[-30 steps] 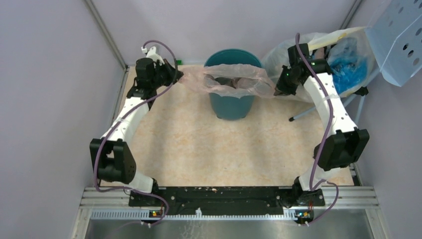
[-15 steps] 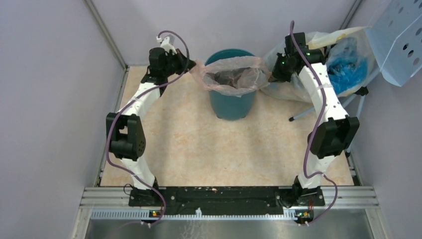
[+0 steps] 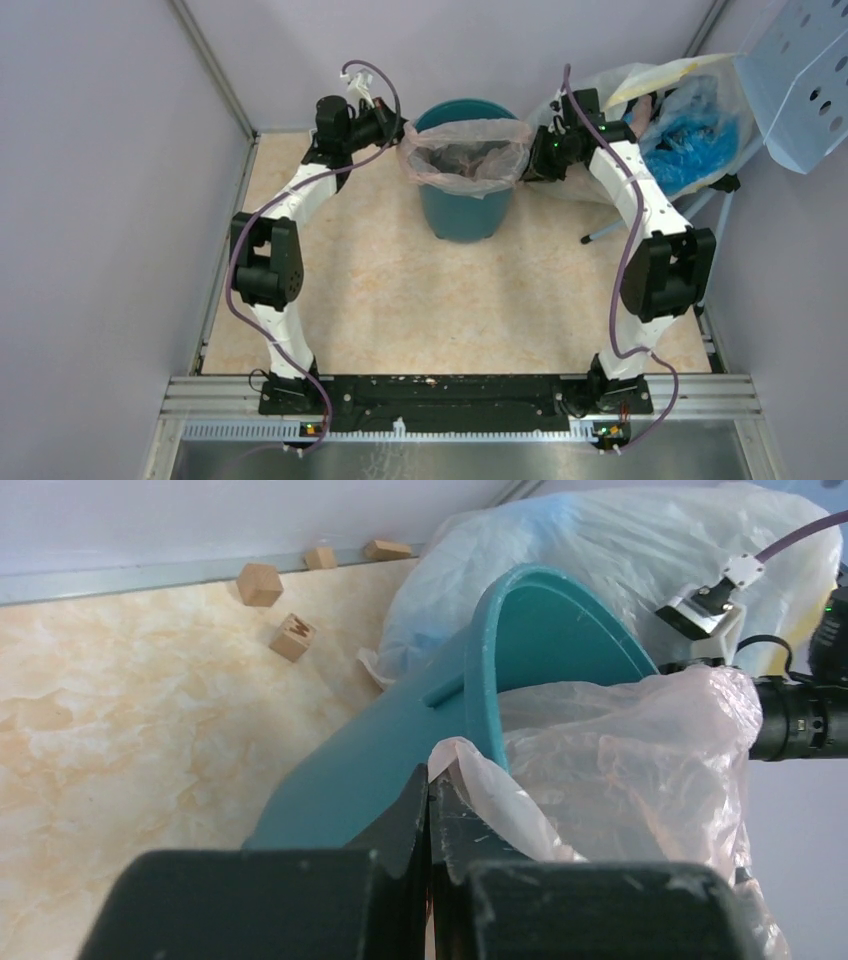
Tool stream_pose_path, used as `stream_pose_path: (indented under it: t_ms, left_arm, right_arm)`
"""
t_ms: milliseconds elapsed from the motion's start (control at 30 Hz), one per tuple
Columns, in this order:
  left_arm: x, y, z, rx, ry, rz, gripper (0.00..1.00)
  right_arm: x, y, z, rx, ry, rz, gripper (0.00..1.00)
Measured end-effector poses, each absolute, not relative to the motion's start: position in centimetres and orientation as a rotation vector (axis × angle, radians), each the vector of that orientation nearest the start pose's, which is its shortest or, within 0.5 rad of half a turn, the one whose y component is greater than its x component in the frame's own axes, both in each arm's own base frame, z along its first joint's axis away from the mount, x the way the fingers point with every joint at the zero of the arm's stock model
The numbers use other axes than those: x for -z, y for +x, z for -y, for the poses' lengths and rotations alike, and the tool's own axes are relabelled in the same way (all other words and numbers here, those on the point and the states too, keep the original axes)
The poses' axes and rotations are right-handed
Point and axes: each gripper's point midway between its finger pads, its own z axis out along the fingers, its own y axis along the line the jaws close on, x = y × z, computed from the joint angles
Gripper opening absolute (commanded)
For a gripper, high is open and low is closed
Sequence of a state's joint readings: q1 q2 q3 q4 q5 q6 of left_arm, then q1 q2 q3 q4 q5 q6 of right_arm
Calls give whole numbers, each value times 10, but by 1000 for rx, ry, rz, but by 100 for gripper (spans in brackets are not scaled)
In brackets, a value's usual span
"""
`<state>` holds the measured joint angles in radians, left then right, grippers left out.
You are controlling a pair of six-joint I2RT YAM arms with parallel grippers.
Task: Put the trash bags into the trash bin
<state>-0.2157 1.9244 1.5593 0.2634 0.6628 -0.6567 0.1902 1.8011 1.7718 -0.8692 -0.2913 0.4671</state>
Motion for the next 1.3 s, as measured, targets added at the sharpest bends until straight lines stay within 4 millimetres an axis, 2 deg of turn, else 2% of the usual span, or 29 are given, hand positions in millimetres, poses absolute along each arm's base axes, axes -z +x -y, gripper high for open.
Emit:
stream_pose_path:
  t_ms: [100,167,267,433,533,600,767,900,1033,1133,1233,1300]
  left_arm:
    - [-274,502,242,1225,158,-1778,0]
    - [-268,491,239,1235,153,-1795,0]
    - [-266,474,234,1233,144,-1818,0]
    - [-290,447,232,1248,170,-1809,0]
    - [-297,432,230,1254,178,-1820,0]
    - [-299,427,227,1230,173,-1833,0]
    - [-299,425,219,1145,153,-1852,0]
    - [-284,432,207,1067,72,-1912,0]
    - [-270,438,190,1002,-22,-1968,0]
    - [-266,441,181,989,-68,-1984,0]
    - [-263,442,176,974,-94,-1995,0]
    - [-259,442,174,958,-113,-2012,0]
  right_arm:
    - [-206,402,-159,-653,189,-2547,20]
    - [-208,389,-163,-662,169,-2553,19]
    - [-220,364,-170,-694,129,-2540,19]
    - [-253,338,-175,-769,81,-2473,20]
    - [-262,328,-173,-773,74,-2467,38]
    - [-259,325,-169,-748,76,-2486,42]
    - [-254,325,-157,-678,102,-2510,47]
    - [-262,335,-141,-642,132,-2487,52]
    - [-284,351,-129,-584,117,-2411,55]
    - [-306,360,-129,-570,66,-2335,55]
    - [-328,368,-137,-574,-34,-2245,55]
    - [-343,369,-155,-586,-157,-2178,58]
